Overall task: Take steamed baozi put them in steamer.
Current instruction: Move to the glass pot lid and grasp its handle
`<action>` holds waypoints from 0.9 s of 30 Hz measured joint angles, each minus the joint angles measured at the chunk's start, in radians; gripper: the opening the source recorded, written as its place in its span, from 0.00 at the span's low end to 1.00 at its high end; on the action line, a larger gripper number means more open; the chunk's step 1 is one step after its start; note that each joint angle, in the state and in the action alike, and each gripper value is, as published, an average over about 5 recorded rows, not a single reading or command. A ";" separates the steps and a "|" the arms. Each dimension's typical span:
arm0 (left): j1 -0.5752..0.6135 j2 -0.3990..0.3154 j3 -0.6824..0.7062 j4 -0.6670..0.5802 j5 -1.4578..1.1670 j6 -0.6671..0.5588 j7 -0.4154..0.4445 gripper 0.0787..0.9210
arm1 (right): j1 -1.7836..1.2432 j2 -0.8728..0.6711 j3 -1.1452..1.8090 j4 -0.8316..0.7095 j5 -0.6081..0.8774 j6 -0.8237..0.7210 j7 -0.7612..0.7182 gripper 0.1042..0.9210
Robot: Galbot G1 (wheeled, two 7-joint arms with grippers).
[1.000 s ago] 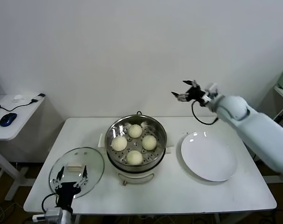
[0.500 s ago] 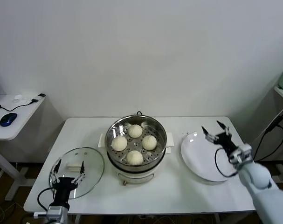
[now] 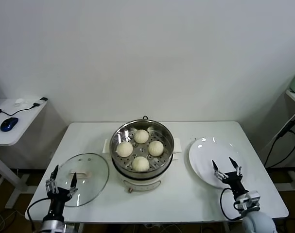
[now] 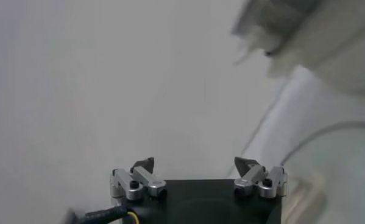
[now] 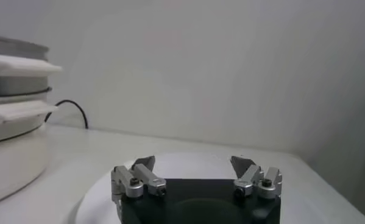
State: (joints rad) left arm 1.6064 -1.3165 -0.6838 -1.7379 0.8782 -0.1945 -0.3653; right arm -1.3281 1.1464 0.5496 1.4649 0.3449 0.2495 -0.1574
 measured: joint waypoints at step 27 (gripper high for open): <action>-0.158 0.022 0.031 0.235 0.425 0.102 -0.054 0.88 | -0.104 0.105 0.048 0.040 -0.074 0.014 0.031 0.88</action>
State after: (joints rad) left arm 1.4487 -1.2946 -0.6524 -1.5026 1.3034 -0.0924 -0.4189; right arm -1.4324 1.2512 0.5971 1.5045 0.2706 0.2630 -0.1259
